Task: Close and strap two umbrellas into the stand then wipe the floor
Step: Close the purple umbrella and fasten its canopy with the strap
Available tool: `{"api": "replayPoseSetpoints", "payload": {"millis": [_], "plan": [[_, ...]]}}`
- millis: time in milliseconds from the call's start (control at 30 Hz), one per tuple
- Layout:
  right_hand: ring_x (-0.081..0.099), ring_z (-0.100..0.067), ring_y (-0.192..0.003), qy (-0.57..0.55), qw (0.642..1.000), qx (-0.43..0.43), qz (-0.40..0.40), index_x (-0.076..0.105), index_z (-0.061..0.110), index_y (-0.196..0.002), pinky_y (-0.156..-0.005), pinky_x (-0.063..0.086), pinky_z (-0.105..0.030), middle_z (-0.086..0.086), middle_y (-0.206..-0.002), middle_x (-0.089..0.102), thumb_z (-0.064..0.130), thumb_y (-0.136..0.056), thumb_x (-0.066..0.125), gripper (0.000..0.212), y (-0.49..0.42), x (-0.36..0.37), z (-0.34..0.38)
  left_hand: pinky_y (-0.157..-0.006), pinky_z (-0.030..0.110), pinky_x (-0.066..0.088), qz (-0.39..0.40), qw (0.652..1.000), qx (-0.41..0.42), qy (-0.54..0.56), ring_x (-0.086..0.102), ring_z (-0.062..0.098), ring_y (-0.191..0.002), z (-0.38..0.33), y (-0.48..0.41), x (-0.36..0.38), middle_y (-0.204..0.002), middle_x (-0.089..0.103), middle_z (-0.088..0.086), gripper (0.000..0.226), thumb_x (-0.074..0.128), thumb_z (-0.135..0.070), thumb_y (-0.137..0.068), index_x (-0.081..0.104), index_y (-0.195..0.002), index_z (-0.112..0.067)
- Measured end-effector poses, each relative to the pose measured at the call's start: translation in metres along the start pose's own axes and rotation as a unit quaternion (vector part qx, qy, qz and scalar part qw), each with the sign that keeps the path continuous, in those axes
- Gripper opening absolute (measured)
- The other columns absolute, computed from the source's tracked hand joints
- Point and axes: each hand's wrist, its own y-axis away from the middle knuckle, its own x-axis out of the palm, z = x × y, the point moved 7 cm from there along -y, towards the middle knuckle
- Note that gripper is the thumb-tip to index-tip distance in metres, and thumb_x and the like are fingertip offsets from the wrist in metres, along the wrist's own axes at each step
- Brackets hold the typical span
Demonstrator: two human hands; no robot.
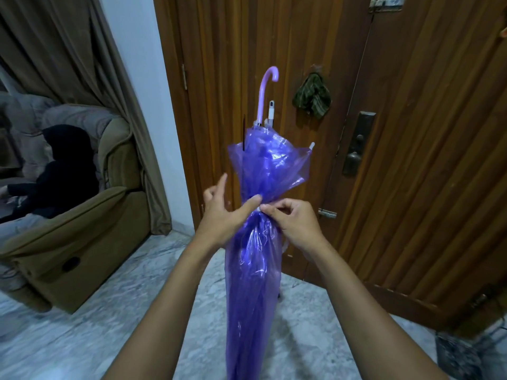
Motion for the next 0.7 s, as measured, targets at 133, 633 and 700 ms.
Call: {"api": "replayPoseSetpoints", "payload": {"millis": [133, 633, 700], "plan": [[0.054, 0.001, -0.054, 0.052, 0.998, -0.029, 0.004, 0.07, 0.016, -0.071, -0.05, 0.045, -0.018, -0.005, -0.063, 0.069, 0.004, -0.089, 0.066, 0.022, 0.0, 0.017, 0.002, -0.097, 0.034, 0.052, -0.079, 0.99, 0.119, 0.003, 0.05, 0.014, -0.123, -0.026, -0.003, -0.002, -0.14, 0.038, -0.003, 0.099, 0.087, -0.052, -0.059, 0.027, -0.135, -0.032], [0.066, 0.006, -0.075, 0.008, 1.0, -0.012, 0.003, 0.076, 0.025, -0.081, -0.068, 0.048, -0.012, 0.014, -0.081, 0.074, 0.028, -0.086, 0.075, 0.006, -0.002, 0.024, 0.004, -0.081, 0.042, 0.061, -0.131, 0.978, 0.071, 0.148, 0.071, 0.017, -0.094, -0.03, -0.028, -0.036, -0.099, 0.072, -0.004, 0.023, 0.076, -0.027, -0.083, 0.069, -0.103, -0.018], [0.067, 0.006, -0.074, 0.011, 1.0, -0.001, -0.009, 0.074, 0.028, -0.077, -0.069, 0.049, -0.014, 0.017, -0.075, 0.074, 0.027, -0.085, 0.076, 0.009, -0.003, 0.02, -0.002, -0.084, 0.035, 0.059, -0.077, 0.987, 0.067, 0.124, 0.066, 0.018, -0.108, -0.032, -0.023, -0.03, -0.117, 0.064, -0.004, 0.044, 0.076, -0.036, -0.081, 0.062, -0.119, -0.019]]}}
